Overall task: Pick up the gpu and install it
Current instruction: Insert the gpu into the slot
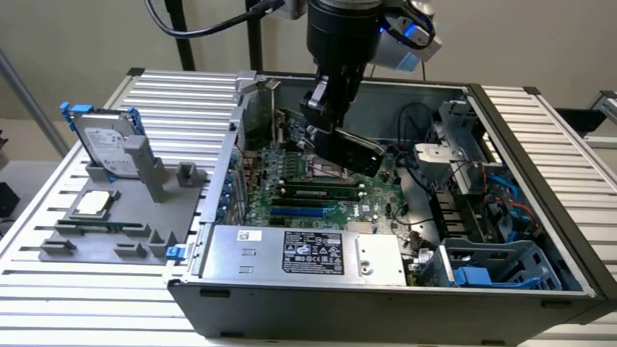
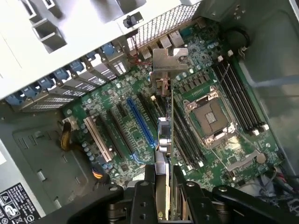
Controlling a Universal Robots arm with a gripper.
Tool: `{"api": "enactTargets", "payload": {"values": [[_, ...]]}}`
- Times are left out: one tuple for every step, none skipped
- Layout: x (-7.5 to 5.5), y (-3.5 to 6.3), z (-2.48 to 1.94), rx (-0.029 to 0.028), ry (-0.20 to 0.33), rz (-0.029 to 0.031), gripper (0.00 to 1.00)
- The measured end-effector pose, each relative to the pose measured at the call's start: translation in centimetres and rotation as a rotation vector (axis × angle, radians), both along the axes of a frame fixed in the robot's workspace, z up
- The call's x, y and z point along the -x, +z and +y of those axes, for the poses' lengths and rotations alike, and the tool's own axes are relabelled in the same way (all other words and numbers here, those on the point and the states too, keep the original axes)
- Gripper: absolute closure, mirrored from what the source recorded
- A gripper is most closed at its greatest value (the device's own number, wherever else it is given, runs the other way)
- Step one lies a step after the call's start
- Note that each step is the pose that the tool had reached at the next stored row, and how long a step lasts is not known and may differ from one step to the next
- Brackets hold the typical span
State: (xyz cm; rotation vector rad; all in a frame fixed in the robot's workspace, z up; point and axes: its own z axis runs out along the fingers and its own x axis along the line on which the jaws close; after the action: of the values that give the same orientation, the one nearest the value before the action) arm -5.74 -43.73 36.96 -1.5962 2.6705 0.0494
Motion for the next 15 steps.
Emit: {"api": "enactTargets", "payload": {"values": [[0.0,-0.11,0.0,0.0001,0.019,0.0,1.0],[0.0,-0.22,0.0,0.0001,0.038,0.0,1.0],[0.0,-0.33,0.0,0.0001,0.056,0.0,1.0],[0.0,-0.44,0.0,0.0,0.074,0.0,1.0],[0.0,-0.55,0.0,0.0001,0.092,0.0,1.0],[0.0,-0.66,0.0,0.0001,0.111,0.0,1.0],[0.0,-0.78,0.0,0.0,0.129,0.0,1.0],[0.0,-0.87,0.0,0.0,0.146,0.0,1.0],[0.0,-0.98,0.0,0.0,0.164,0.0,1.0],[0.0,-1.09,0.0,0.0001,0.183,0.0,1.0],[0.0,-1.2,0.0,0.0001,0.201,0.0001,1.0],[0.0,-1.32,0.0,0.0001,0.22,0.0001,1.0],[0.0,-1.43,0.0,0.0,0.238,0.0,1.0],[0.0,-1.54,0.0,0.0001,0.256,0.0001,1.0],[0.0,-1.66,0.0,0.0001,0.275,0.0,1.0]]}}
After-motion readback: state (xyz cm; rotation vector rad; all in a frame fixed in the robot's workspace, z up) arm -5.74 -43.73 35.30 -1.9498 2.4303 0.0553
